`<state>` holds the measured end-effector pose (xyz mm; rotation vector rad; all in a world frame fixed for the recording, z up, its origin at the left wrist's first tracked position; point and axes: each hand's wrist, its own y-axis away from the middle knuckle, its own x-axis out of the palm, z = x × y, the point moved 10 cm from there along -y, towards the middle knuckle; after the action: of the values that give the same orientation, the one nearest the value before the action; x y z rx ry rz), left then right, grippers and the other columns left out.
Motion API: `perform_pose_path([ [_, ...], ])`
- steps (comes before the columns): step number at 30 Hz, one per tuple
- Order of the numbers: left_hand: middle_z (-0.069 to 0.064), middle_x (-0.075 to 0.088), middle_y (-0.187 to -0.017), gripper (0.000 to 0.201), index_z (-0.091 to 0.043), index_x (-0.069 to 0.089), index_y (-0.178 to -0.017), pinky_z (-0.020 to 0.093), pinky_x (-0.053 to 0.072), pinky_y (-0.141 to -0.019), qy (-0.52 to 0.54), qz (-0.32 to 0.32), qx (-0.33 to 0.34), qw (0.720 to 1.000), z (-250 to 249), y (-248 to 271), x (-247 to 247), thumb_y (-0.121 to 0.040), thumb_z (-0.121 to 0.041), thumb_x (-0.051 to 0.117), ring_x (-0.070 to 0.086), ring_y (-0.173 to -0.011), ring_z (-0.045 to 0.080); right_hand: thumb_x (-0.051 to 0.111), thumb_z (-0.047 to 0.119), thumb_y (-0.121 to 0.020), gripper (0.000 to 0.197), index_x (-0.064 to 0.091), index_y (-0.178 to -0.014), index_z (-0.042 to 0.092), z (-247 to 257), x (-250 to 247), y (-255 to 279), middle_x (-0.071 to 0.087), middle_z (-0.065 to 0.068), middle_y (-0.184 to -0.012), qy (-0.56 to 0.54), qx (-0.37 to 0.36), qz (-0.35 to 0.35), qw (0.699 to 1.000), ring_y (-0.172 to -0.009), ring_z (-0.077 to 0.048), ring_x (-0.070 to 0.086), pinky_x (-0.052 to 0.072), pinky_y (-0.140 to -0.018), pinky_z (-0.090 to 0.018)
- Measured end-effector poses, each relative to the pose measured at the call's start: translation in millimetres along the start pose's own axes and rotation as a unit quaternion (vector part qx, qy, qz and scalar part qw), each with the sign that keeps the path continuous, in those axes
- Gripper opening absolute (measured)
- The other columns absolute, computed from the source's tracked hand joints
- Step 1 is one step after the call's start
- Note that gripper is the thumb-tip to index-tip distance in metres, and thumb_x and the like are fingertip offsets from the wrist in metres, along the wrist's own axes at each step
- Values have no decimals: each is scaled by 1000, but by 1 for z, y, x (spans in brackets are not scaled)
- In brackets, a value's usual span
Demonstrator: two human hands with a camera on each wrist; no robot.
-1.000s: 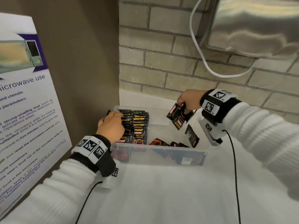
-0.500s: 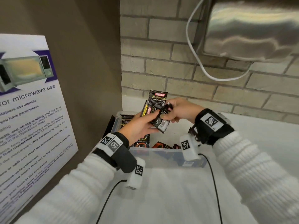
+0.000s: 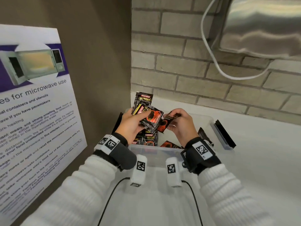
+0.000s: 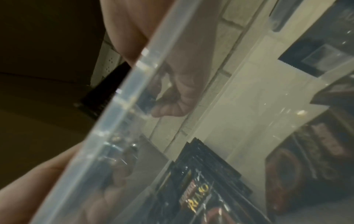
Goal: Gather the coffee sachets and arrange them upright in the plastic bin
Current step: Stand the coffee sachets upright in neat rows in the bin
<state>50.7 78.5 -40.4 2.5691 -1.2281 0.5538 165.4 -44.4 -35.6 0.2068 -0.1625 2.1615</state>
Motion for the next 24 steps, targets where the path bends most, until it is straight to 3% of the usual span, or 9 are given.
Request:
perform_pose_path([
  [2,8,70,-108,38,-15,57,-113,47,45,-99,-14,-4,20,1000,-2,0,-2,-78,-7,71,67,-100,23,20,-23,-76,42,48,-66,7,0,2,2,56,-16,-70,-65,-7,6,998,-66,-25,56,48,-56,-27],
  [5,1,74,-91,27,-24,58,-90,35,50,-84,-14,-26,43,999,-8,1,-8,-78,-4,71,68,-93,19,21,-22,-77,40,46,-65,7,4,0,4,53,-14,-75,-121,-24,10,992,-67,-22,53,47,-54,-24],
  [8,9,71,-100,33,-15,61,-101,42,54,-86,-36,-34,46,998,-7,-2,-10,-74,-3,74,69,-94,25,27,-20,-78,47,54,-61,14,7,-3,3,56,-3,-80,-121,-45,13,991,-70,-17,49,43,-57,-22],
  [11,12,70,-102,36,-18,61,-98,44,54,-86,-77,-27,38,996,-4,-2,-5,-69,-4,77,69,-92,26,34,-14,-79,51,58,-54,23,11,7,5,58,6,-71,-66,-75,52,994,-70,-15,51,39,-64,-26],
  [14,9,69,-98,38,-19,59,-98,41,55,-84,-109,1,20,994,0,0,5,-69,-1,77,68,-90,25,40,-3,-70,37,56,-50,23,6,13,4,52,2,-78,-8,-70,62,996,-73,-17,50,39,-67,-30],
  [17,13,68,-107,55,-12,56,-120,41,55,-84,-135,42,-9,990,9,1,16,-70,-2,76,68,-95,28,45,8,-63,25,56,-47,24,-1,13,3,51,-9,-98,27,-49,54,997,-89,-25,51,41,-76,-37],
  [19,15,67,-110,54,-10,55,-124,40,54,-85,-141,57,-15,988,10,3,21,-74,-5,74,67,-97,29,47,8,-66,26,56,-47,25,-1,14,5,49,-12,-104,31,-46,57,997,-93,-26,51,43,-77,-36],
  [22,15,67,-111,48,-12,56,-124,41,53,-87,-146,95,-27,984,13,6,27,-78,-11,71,66,-100,29,42,-5,-82,45,55,-51,25,5,13,8,48,-10,-105,49,-62,59,995,-94,-26,51,46,-65,-26],
  [24,11,70,-106,40,-17,61,-115,38,54,-86,-176,120,-22,977,13,8,32,-78,-9,71,67,-96,26,41,-5,-87,39,56,-61,19,7,15,11,49,-10,-110,67,-67,63,994,-99,-28,53,50,-67,-26],
])
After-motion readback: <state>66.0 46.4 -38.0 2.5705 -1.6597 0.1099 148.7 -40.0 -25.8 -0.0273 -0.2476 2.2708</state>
